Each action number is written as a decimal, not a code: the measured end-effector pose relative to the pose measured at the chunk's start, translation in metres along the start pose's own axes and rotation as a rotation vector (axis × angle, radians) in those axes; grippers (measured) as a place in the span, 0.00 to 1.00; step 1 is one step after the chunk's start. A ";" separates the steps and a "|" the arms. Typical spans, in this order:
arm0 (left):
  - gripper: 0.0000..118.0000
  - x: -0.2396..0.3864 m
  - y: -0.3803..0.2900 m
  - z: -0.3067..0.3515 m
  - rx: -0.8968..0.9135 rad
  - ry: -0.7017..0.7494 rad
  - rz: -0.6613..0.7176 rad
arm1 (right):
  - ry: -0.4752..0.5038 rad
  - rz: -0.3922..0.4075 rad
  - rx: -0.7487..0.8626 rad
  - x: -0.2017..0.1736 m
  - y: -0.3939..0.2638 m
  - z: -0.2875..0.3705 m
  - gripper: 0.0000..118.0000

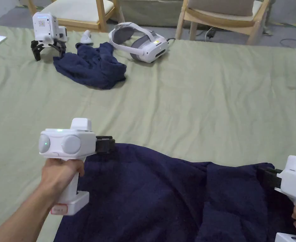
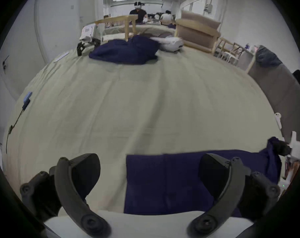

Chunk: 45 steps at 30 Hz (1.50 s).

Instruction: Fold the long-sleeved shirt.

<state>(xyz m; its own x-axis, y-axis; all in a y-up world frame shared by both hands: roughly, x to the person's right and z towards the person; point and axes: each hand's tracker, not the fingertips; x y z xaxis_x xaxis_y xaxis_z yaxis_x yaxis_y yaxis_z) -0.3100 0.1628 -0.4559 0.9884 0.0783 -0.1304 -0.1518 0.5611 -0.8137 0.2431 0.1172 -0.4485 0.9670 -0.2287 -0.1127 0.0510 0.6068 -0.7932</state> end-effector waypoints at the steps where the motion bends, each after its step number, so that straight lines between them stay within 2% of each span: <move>1: 0.89 -0.001 0.002 -0.007 -0.042 0.015 0.007 | 0.003 -0.007 -0.001 0.001 0.000 0.000 0.11; 2: 0.85 -0.001 0.004 -0.013 -0.073 0.013 -0.009 | 0.003 -0.009 -0.002 0.000 0.000 0.000 0.11; 3: 0.71 -0.003 0.004 -0.015 -0.088 -0.018 -0.031 | 0.005 -0.011 -0.004 -0.001 0.000 0.001 0.11; 4: 0.48 -0.004 0.003 -0.015 -0.073 -0.040 -0.034 | 0.006 -0.012 -0.006 -0.001 0.001 0.001 0.11; 6: 0.29 0.002 -0.003 -0.003 -0.058 0.006 -0.042 | 0.007 -0.009 -0.011 -0.002 0.003 0.004 0.11; 7: 0.16 0.002 -0.004 0.003 -0.048 0.006 -0.058 | 0.003 -0.005 -0.010 -0.010 0.004 0.011 0.11; 8: 0.10 0.001 -0.005 0.010 -0.026 -0.052 -0.084 | 0.003 -0.001 -0.004 -0.012 0.006 0.016 0.11; 9: 0.10 0.003 -0.006 0.021 0.012 -0.088 -0.051 | 0.003 0.014 0.015 -0.015 0.008 0.024 0.11; 10: 0.10 0.005 -0.007 0.030 0.023 -0.050 -0.070 | 0.004 0.015 0.053 -0.017 0.009 0.034 0.11; 12: 0.10 0.004 -0.008 0.053 0.086 -0.083 -0.082 | 0.034 0.011 0.083 -0.020 0.016 0.052 0.11; 16: 0.10 0.002 -0.003 0.096 0.188 -0.142 -0.031 | 0.046 0.062 0.161 -0.029 0.026 0.090 0.11; 21: 0.10 0.000 -0.002 0.130 0.256 -0.151 -0.103 | 0.055 0.060 0.249 -0.035 0.028 0.136 0.11; 27: 0.10 -0.018 -0.054 0.184 0.310 -0.216 -0.138 | 0.070 0.107 0.289 -0.043 -0.013 0.206 0.11; 29: 0.10 -0.024 -0.083 0.198 0.283 -0.240 -0.151 | 0.077 0.158 0.285 -0.049 -0.038 0.227 0.11; 32: 0.10 -0.041 -0.130 0.211 0.220 -0.269 -0.126 | 0.062 0.206 0.214 -0.055 -0.078 0.247 0.11; 35: 0.10 -0.047 -0.179 0.220 0.138 -0.227 -0.141 | 0.051 0.225 0.116 -0.057 -0.122 0.256 0.11; 38: 0.10 -0.055 -0.219 0.217 0.000 -0.234 -0.110 | 0.057 0.136 -0.026 -0.049 -0.161 0.252 0.11; 42: 0.10 -0.055 -0.252 0.204 -0.125 -0.229 -0.086 | 0.024 0.118 -0.208 -0.033 -0.198 0.227 0.11; 43: 0.10 -0.050 -0.258 0.202 -0.138 -0.179 -0.118 | 0.001 0.115 -0.238 -0.031 -0.203 0.224 0.11; 45: 0.10 -0.048 -0.257 0.206 -0.135 -0.183 -0.126 | 0.005 0.116 -0.236 -0.030 -0.206 0.220 0.11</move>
<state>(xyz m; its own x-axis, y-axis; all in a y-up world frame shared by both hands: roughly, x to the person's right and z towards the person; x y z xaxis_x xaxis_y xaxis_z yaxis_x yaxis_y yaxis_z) -0.3161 0.1850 -0.1241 0.9829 0.1693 0.0719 -0.0146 0.4618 -0.8869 0.2580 0.1661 -0.1501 0.9616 -0.1721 -0.2139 -0.1205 0.4353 -0.8922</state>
